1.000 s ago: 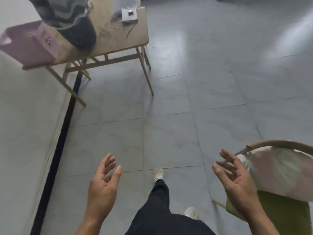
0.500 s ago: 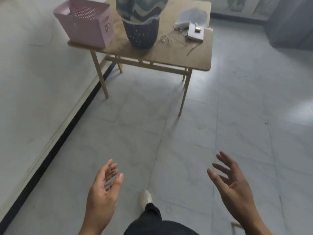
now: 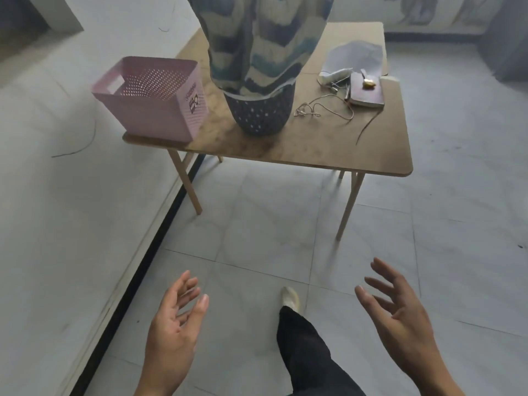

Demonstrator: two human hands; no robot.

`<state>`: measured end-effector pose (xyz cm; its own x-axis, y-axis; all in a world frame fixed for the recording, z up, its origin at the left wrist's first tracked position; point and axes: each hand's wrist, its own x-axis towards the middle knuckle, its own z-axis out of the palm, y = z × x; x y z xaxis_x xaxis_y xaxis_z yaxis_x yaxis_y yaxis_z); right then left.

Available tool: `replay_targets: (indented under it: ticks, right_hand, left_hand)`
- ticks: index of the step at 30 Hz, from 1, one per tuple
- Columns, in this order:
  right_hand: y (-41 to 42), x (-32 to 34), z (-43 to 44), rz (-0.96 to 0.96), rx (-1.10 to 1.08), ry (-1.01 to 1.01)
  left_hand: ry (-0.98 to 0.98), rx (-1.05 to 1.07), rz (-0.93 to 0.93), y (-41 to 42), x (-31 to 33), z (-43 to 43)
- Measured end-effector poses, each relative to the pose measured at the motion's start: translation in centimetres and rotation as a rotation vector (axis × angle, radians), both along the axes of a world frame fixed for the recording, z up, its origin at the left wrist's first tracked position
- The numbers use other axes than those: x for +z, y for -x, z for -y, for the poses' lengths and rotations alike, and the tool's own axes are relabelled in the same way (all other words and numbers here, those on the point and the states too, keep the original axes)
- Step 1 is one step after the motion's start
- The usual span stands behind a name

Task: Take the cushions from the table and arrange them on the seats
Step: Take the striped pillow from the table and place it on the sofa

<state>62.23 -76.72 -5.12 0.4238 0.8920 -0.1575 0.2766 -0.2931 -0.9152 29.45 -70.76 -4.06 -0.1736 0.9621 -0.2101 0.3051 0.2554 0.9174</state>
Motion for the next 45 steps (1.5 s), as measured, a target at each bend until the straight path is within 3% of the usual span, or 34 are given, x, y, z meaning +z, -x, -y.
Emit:
replay_targets:
  ticks: [9,16,24,29,31,33,36,39,42,45]
  right_hand:
    - [0.0,3.9,-26.8,0.026,0.146,-0.053]
    - [2.0,4.5,-39.1,0.031,0.143,-0.074]
    - [5.8,6.0,-45.8,0.118,-0.223,-0.033]
    - [4.9,8.2,-52.3,0.161,-0.301,-0.079]
    - [3.4,8.5,-54.8,0.250,-0.244,-0.040]
    - [2.4,9.1,-57.0,0.164,-0.193,-0.030]
    - [1.8,9.6,-60.0,-0.093,-0.159,-0.194]
    - [1.1,9.7,-62.4,-0.083,-0.319,-0.351]
    - [0.8,9.4,-63.3,-0.155,-0.311,-0.396]
    - [0.6,9.7,-63.6,-0.253,-0.353,-0.409]
  left_hand:
    - [-0.084,0.123,-0.038,2.0,5.3,-20.8]
    - [-0.044,0.111,0.001,3.3,4.2,-32.4]
    - [-0.023,-0.349,0.047,2.9,4.6,-51.4]
    - [-0.400,-0.623,-0.117,-2.5,8.6,-62.4]
    - [-0.411,-0.660,-0.151,-5.4,8.4,-66.1]
    - [-0.322,-0.704,-0.113,-7.8,8.1,-68.7]
    - [-0.316,-0.735,-0.029,-9.7,8.0,-69.6]
    - [-0.463,-0.624,0.020,-10.6,8.6,-69.3]
    - [-0.506,-0.595,0.085,-10.9,8.7,-69.6]
    - [-0.491,-0.580,-0.029,-10.5,9.0,-70.3]
